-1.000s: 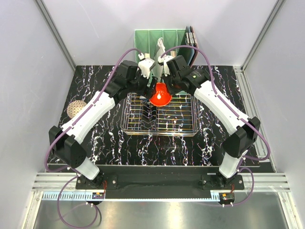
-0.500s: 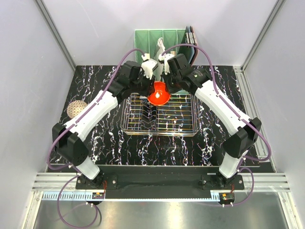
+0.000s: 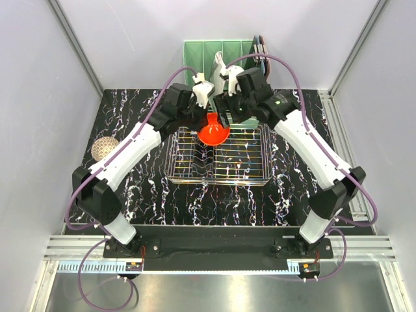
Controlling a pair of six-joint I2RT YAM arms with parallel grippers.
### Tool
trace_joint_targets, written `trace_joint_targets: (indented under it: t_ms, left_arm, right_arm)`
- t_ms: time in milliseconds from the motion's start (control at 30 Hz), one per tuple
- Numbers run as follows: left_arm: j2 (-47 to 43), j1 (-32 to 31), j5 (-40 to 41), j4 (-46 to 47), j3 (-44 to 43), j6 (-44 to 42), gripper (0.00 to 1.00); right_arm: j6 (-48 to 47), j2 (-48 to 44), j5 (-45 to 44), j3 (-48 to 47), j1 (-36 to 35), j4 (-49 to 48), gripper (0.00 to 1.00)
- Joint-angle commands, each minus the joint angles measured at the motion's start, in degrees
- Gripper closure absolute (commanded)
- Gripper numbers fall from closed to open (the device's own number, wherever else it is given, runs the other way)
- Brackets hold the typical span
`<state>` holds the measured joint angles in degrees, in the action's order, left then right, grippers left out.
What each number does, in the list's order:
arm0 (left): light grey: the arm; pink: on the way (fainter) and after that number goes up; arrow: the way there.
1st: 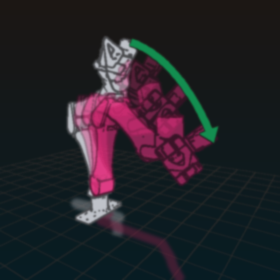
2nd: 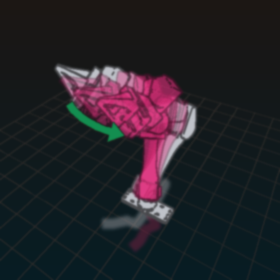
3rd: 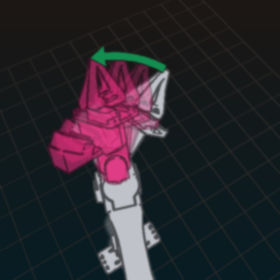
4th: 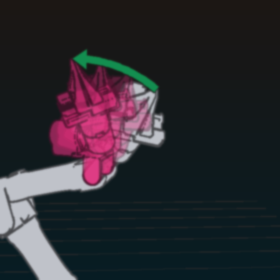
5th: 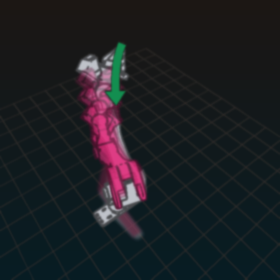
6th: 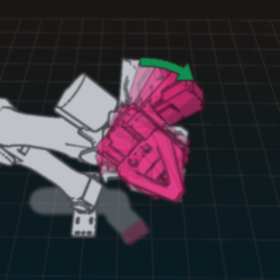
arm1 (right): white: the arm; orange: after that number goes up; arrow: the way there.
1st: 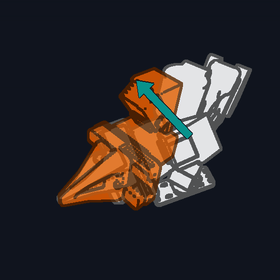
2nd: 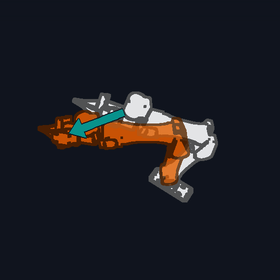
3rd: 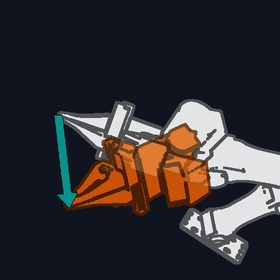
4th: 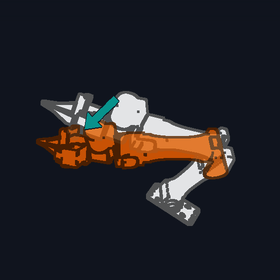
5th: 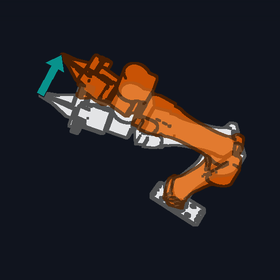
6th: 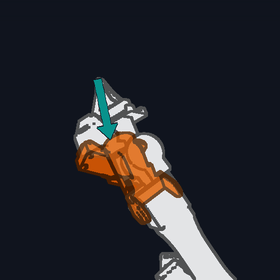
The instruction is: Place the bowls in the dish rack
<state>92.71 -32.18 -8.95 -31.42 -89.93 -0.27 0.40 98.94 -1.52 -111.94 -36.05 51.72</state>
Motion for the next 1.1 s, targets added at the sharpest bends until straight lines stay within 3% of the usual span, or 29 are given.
trace_joint_targets:
  t_ms: [0,100,233,500,900,1067]
  left_arm:
    - [-4.5,0.9,-1.1,2.2,0.3,-1.5,1.0]
    - [-6.2,2.0,-3.8,2.2,0.5,-2.1,1.0]
    - [-8.3,4.5,-13.7,2.3,1.0,-2.8,1.0]
    - [-9.9,5.5,-23.3,2.6,0.5,-4.0,1.0]
    - [-5.8,4.5,-26.6,0.9,-1.8,-4.4,1.0]
    - [-5.4,4.4,-26.6,0.9,-2.7,-4.6,1.0]
  right_arm:
    - [-1.8,-4.9,9.0,-2.3,3.5,-1.1,0.04]
    - [0.8,-4.7,21.4,-1.7,9.7,-0.4,0.0]
    - [4.8,-3.5,42.6,1.4,17.6,-1.2,0.0]
    - [11.3,-2.5,65.0,9.5,18.9,-10.0,0.0]
    - [18.9,-1.7,76.1,15.1,18.9,-19.3,0.0]
    - [21.7,-1.3,76.5,18.0,18.8,-23.7,0.0]
